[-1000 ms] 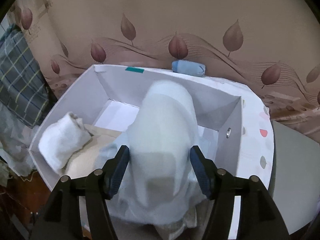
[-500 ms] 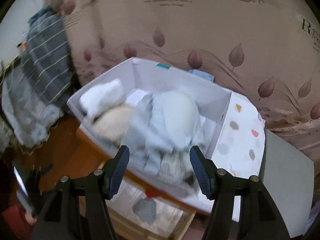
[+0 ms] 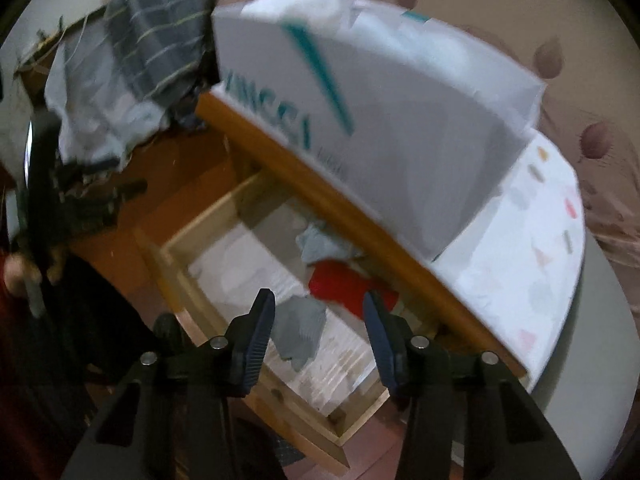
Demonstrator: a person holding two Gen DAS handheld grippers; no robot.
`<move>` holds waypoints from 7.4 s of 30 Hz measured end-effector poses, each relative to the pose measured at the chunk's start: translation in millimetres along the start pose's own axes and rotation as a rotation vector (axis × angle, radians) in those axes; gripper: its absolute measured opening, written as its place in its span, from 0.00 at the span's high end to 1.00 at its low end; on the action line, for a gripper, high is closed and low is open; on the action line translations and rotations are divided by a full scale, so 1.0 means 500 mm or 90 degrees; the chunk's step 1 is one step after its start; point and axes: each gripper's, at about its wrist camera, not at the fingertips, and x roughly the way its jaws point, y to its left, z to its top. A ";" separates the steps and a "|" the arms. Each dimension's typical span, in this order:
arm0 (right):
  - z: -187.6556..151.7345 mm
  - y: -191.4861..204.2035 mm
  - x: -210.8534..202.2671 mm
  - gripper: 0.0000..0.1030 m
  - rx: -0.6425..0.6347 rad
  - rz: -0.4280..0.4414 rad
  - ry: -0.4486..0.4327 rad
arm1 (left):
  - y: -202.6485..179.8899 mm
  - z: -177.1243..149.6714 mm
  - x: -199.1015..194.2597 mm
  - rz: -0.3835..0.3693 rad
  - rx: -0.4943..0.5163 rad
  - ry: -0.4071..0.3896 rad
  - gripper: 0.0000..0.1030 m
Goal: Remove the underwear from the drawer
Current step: 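Move the right gripper down into the open drawer toward the red sock, then grasp the red sock with the right gripper, then lift the red sock out of the drawer with the right gripper while the left moves into the drawer, then hold the red sock above the box with the right gripper while the left grasps a grey sock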
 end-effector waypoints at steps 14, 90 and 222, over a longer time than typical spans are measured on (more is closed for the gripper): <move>-0.060 0.060 0.236 0.68 -0.229 -0.100 0.084 | 0.021 0.003 0.002 -0.004 -0.032 0.009 0.27; -0.072 -0.002 0.446 0.53 -0.249 -0.036 0.150 | 0.009 0.002 0.046 -0.007 -0.030 0.064 0.27; 0.033 -0.208 -0.309 0.69 0.260 -0.159 -0.178 | -0.446 -0.080 0.389 -0.102 0.178 0.592 0.27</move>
